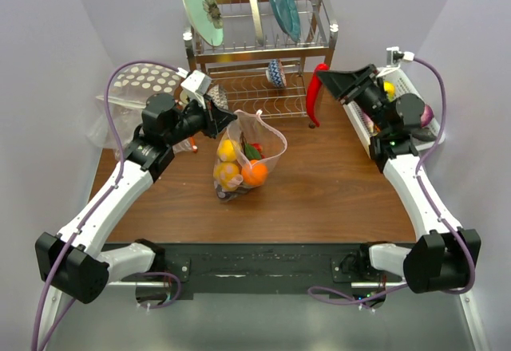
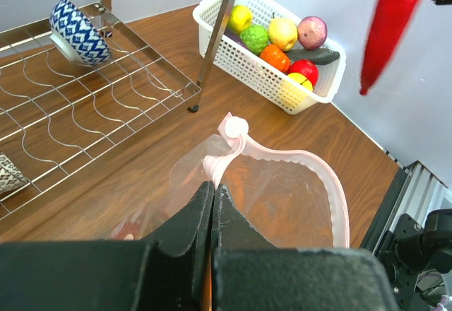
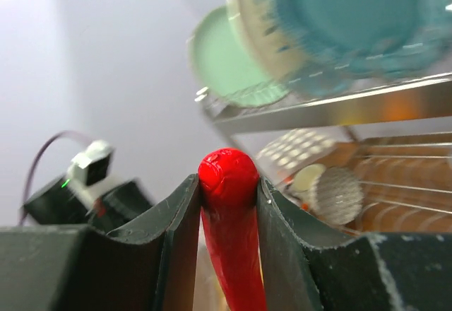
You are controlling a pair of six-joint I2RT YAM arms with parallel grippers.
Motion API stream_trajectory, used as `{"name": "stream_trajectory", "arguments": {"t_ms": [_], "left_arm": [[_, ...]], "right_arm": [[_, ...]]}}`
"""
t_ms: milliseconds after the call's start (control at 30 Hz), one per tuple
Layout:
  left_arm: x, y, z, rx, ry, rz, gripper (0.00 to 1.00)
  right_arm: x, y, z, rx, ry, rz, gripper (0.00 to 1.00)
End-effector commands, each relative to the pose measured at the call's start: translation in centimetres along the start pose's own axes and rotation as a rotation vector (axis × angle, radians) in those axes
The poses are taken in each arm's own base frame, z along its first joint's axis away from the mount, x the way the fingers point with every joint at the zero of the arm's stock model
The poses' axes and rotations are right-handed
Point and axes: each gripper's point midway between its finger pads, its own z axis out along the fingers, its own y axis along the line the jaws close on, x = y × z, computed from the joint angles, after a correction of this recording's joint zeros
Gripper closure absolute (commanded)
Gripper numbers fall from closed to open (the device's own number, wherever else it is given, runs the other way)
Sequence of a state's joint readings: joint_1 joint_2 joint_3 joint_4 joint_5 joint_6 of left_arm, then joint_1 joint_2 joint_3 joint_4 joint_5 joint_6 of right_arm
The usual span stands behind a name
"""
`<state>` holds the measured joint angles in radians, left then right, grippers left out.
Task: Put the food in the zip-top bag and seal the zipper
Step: Place the fake vegetable in the zipper food storage bag.
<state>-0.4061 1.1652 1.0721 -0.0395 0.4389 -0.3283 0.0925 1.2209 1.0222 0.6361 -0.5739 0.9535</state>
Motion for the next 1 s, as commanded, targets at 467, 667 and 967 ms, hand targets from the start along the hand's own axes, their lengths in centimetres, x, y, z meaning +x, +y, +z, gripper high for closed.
{"name": "stream_trajectory", "arguments": {"t_ms": [467,667,967], "left_arm": [[-4.8,-5.4,0.7,0.152,-0.064,-0.004,1.0],[-5.9,-7.2,1.1,0.161,-0.038,-0.025,1.0],[-7.1,-9.2,1.9,0.191,-0.055,-0.038,1.0]], "right_arm": [[3.3,13.3,-1.8,-0.495,0.075,-0.011,0.75],[3.1,16.0,-3.7,-0.686,0.012,0.074,0.77],[4.6,16.5,-4.1,-0.752,0.07,0.067,0.82]]}}
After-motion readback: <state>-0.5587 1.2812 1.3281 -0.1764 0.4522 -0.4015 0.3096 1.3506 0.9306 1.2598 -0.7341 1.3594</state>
